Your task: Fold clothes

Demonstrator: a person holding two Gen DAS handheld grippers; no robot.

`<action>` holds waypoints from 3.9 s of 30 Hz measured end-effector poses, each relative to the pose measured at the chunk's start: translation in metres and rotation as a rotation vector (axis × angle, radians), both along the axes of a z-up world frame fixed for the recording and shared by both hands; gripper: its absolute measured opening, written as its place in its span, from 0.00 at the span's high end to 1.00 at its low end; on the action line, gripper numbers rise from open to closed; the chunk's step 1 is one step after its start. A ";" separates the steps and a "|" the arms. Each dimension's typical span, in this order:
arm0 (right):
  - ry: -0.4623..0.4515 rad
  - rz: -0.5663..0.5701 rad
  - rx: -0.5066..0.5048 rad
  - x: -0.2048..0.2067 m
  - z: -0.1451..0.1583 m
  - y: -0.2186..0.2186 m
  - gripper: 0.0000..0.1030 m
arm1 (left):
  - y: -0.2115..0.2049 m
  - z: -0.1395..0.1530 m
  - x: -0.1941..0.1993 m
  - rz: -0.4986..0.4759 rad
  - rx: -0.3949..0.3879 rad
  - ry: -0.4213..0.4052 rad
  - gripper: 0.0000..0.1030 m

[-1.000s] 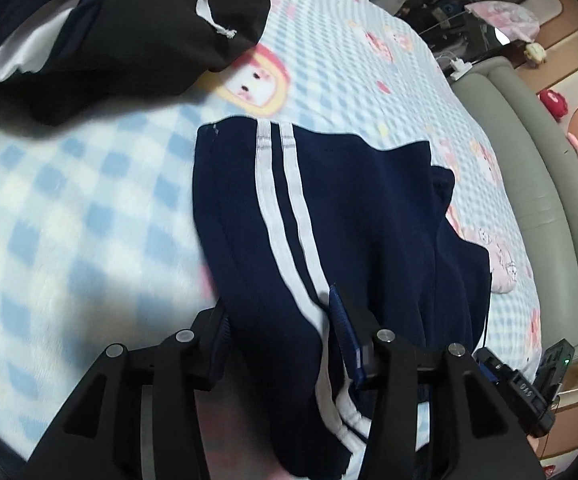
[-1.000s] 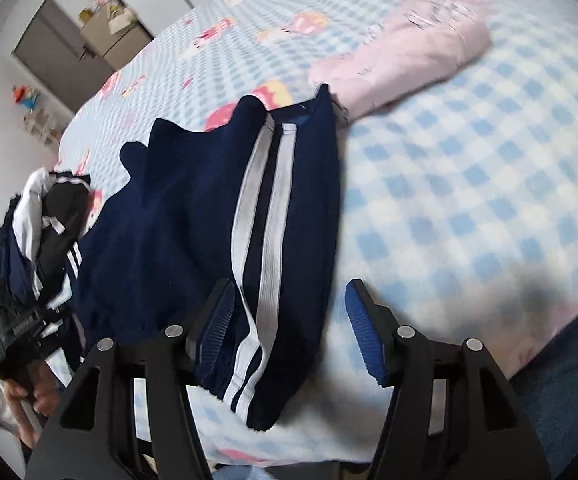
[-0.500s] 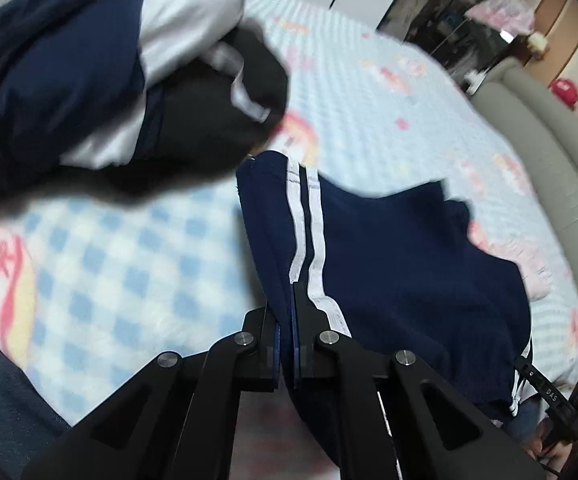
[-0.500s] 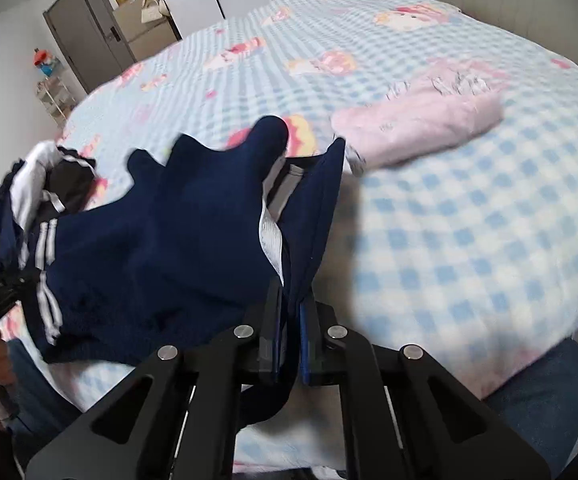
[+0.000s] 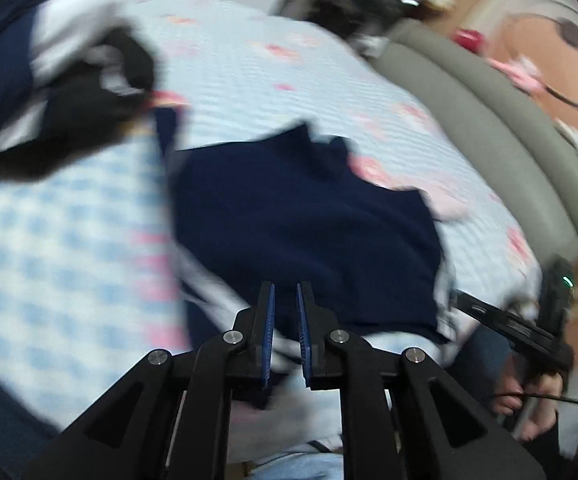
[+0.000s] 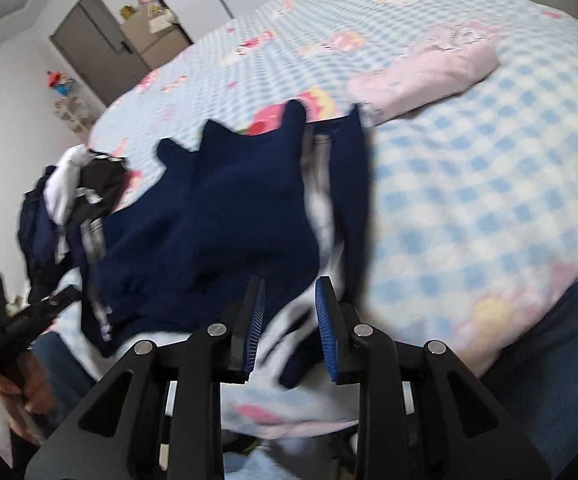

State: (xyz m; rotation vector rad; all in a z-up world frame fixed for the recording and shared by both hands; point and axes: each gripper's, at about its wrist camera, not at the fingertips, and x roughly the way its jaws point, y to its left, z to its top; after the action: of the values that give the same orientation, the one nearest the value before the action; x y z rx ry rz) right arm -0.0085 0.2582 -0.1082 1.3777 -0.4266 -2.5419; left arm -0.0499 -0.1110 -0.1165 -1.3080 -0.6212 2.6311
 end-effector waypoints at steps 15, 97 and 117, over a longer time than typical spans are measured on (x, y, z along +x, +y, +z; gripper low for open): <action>-0.006 0.070 0.025 0.001 -0.005 -0.034 0.75 | 0.026 -0.017 -0.003 -0.060 -0.099 -0.035 0.44; 0.018 0.012 0.081 -0.112 0.011 0.040 0.60 | 0.067 0.010 -0.152 -0.211 -0.073 -0.021 0.74; -0.085 0.125 0.045 -0.038 -0.025 -0.036 0.59 | 0.103 -0.020 -0.059 -0.134 -0.105 -0.103 0.74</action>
State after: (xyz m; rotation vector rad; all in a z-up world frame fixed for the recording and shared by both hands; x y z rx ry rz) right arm -0.0463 0.2222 -0.1337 1.4830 -0.2898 -2.4135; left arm -0.1092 -0.0082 -0.1361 -1.4676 -0.3970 2.5320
